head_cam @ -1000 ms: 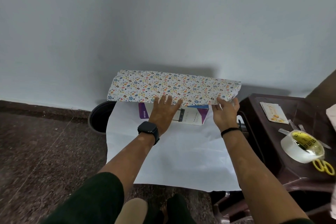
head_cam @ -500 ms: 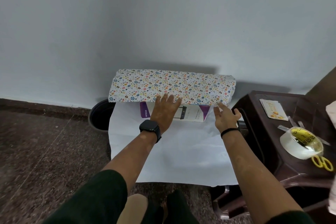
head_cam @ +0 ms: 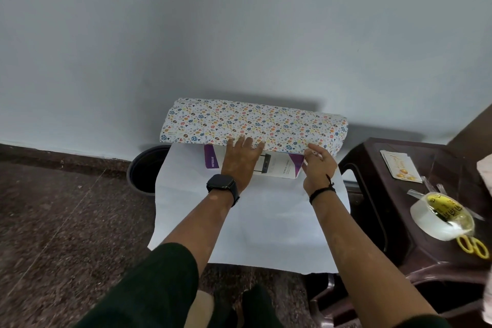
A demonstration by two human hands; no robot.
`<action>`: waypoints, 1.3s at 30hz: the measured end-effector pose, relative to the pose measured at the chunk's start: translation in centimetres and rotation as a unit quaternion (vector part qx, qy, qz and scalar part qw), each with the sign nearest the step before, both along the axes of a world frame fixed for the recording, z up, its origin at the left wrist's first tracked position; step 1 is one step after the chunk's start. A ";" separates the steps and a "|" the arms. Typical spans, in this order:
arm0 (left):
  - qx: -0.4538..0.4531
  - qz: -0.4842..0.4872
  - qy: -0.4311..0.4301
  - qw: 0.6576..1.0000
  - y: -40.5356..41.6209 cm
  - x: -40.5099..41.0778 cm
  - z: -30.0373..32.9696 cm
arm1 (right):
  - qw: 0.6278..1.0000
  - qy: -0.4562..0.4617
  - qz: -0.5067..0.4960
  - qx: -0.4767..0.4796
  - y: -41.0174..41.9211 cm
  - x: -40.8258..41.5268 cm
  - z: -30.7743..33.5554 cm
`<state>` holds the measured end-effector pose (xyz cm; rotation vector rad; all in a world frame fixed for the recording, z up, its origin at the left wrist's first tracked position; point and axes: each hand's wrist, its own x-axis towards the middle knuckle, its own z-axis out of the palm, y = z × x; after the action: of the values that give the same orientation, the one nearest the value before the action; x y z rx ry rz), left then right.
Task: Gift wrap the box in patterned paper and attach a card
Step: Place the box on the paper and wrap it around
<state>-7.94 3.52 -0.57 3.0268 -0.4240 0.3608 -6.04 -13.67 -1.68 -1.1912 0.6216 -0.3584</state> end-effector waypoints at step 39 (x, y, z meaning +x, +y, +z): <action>-0.036 -0.003 -0.026 0.999 -1.0 9.5 -0.8 | 0.649 -0.074 0.148 -0.743 -5.2 6.6 -0.7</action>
<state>1.52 2.48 -1.33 2.9508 -0.4130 0.4458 0.55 -18.84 -2.41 -2.7690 -0.2175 -0.7145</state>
